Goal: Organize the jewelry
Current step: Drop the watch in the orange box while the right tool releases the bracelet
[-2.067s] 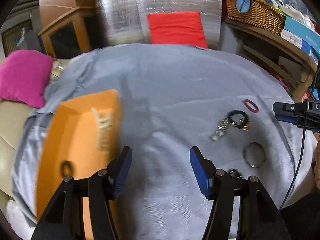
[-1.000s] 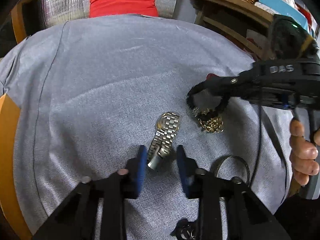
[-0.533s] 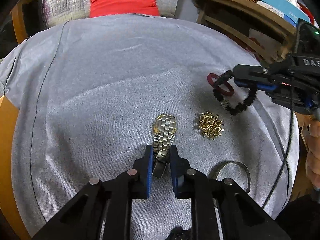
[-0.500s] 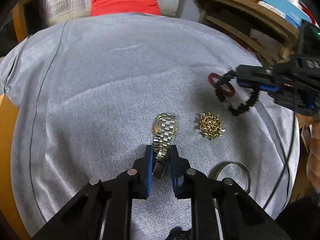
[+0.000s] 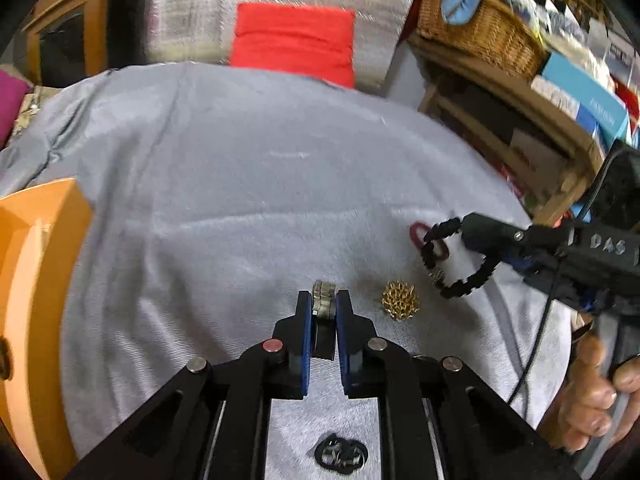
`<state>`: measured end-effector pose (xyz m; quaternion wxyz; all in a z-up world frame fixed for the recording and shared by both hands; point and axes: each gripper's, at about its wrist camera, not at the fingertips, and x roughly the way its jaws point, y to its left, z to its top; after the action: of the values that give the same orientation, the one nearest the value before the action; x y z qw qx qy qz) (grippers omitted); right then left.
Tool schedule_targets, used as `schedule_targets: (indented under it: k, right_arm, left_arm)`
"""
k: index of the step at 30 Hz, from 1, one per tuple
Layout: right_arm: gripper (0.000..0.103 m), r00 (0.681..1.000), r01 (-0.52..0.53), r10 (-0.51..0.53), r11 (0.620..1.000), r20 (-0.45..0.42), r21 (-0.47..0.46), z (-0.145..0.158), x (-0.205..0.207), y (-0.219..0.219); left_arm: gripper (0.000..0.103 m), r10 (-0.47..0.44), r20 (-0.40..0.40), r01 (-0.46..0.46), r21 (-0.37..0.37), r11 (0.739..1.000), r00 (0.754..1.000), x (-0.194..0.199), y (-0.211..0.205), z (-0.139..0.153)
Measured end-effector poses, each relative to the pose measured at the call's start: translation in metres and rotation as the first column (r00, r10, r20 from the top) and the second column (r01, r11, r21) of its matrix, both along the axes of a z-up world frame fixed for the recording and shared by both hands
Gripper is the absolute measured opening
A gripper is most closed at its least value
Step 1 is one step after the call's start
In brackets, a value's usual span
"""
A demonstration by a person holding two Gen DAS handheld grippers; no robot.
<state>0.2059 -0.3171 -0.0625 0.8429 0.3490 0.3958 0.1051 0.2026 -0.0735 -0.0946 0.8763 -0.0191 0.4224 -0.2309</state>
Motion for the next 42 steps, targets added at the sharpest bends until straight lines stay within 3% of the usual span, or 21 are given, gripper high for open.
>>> schedule_targets:
  k: [9,13,19,25,31,42]
  right_arm:
    - [0.01,0.992,-0.089,0.09,0.996,0.09,-0.018,0.029,-0.002,0.059]
    - [0.01,0.984,-0.136,0.137,0.991,0.116,-0.016,0.041,-0.002,0.089]
    - [0.01,0.957,-0.254,0.253,0.967,0.142,-0.012,0.055,0.001,0.153]
    - [0.01,0.901,-0.408,0.405,0.913,0.156,-0.011,0.061,-0.006,0.235]
    - [0.01,0.817,-0.563,0.565,0.825,0.112,-0.059,0.046,-0.026,0.314]
    - [0.01,0.683,-0.73,0.722,0.671,-0.109,-0.127,-0.02,-0.043,0.393]
  left_arm:
    - [0.012,0.068,0.091,-0.059,-0.099,0.993,0.994,-0.033,0.061,0.051]
    - [0.012,0.119,0.151,-0.095,-0.156,0.983,0.981,-0.049,0.108,0.08]
    - [0.012,0.234,0.176,-0.208,-0.157,0.966,0.956,-0.068,0.171,0.095]
    - [0.012,0.346,0.144,-0.343,-0.05,0.938,0.927,-0.086,0.243,0.089]
    - [0.012,0.423,0.097,-0.428,0.032,0.903,0.901,-0.101,0.299,0.06]
    - [0.012,0.463,-0.06,-0.459,0.065,0.886,0.885,-0.097,0.331,-0.014]
